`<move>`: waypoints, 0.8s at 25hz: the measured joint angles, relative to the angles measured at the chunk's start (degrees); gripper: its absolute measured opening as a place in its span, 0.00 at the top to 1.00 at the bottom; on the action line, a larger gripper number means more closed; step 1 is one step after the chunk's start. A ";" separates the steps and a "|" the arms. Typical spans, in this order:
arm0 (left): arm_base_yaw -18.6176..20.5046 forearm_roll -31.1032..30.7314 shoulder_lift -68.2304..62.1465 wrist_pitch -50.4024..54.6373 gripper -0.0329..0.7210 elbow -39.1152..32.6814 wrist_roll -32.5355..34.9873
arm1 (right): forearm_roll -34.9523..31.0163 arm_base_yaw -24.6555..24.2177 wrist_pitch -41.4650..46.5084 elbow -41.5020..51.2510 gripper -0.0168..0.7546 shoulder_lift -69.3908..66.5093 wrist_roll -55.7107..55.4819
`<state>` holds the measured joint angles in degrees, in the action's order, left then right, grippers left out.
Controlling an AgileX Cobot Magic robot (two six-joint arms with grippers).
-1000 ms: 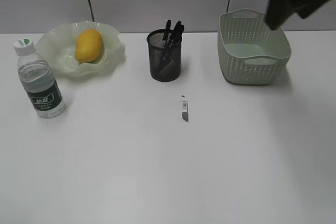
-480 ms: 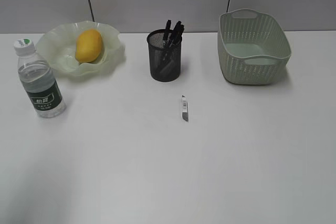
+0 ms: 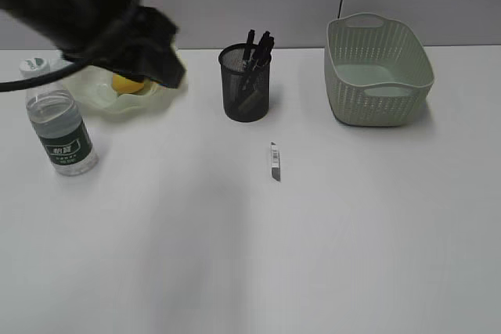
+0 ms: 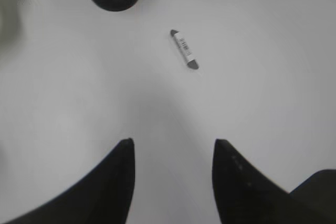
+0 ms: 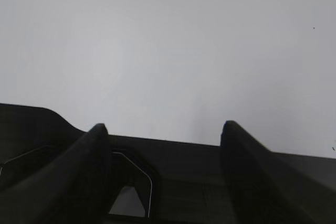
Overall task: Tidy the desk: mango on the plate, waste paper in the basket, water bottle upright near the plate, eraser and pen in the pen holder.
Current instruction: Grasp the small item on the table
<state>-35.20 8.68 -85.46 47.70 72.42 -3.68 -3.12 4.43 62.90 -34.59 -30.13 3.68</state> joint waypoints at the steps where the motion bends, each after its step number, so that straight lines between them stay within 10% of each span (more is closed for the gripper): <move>1: -1.28 0.00 -2.31 -0.45 0.47 1.68 -1.92 | 0.00 0.00 -0.15 1.03 0.30 2.36 0.00; 20: -6.03 -0.99 -36.43 -2.70 0.51 28.88 -21.69 | -0.05 0.00 -2.46 5.59 0.30 21.43 -0.01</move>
<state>-41.24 7.69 -121.89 45.00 101.30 -25.37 -3.17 4.43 60.44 -28.99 -8.70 3.68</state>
